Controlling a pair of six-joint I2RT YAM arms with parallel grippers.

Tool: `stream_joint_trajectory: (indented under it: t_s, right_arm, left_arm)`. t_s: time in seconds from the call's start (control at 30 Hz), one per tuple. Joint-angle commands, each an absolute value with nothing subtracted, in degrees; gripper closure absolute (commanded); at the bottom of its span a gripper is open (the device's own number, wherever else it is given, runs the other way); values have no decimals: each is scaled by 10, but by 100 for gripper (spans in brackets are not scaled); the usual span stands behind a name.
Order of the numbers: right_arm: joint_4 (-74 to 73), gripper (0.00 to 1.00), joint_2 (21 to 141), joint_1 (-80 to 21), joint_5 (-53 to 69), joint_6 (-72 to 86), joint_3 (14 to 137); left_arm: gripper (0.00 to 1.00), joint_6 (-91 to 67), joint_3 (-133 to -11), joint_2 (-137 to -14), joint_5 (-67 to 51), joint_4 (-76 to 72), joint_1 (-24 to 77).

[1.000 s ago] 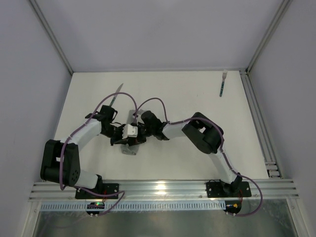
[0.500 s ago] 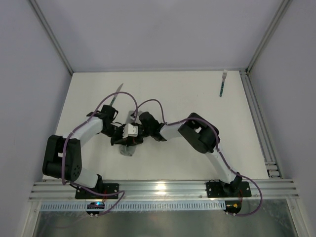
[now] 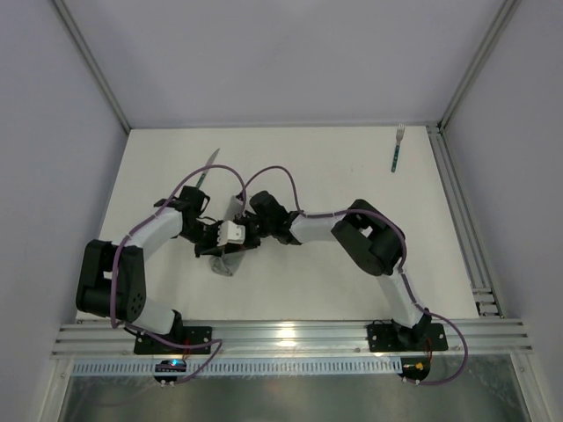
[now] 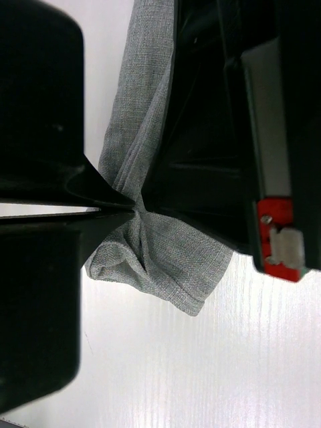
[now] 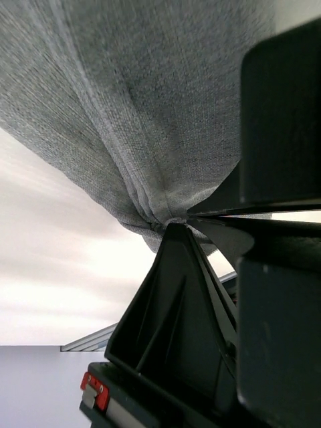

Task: Fold the napkin into a case and place the utensils inside
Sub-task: Smooth out the smaller rectangle-folded napkin at the center of the board.

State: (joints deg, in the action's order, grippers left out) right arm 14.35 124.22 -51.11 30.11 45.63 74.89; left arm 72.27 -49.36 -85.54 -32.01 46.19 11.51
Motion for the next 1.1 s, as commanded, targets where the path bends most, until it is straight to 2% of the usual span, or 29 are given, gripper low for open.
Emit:
stream_joint_trajectory:
  t_s: [0.0,0.23,0.37,0.47,0.5,0.57,0.73,1.07]
  right_arm:
    - [124,97,1202,-501,296,429,754]
    - [163,96,1165,-470,294,441,703]
    - [75,69,1108,-421,239,375,693]
    - [43,59,1096,-392,206,344,695]
    - [45,51,1096,-389,205,345,691]
    - [51,46,1105,-383,201,349,690]
    - [107,39,1144,-379,203,387,686]
    - [180,41,1241,-379,214,434,746]
  left_arm:
    - [100,737,-506,-845,-319,473,110]
    - [96,732,-505,-852,-301,475,110]
    - [92,722,-501,-860,-287,465,110]
    - [91,708,-504,-866,-285,457,110]
    - [91,706,-504,-869,-286,456,110]
    - [91,705,-504,-870,-287,454,110]
    - [90,708,-503,-869,-290,455,110]
    - [86,720,-499,-883,-284,454,111]
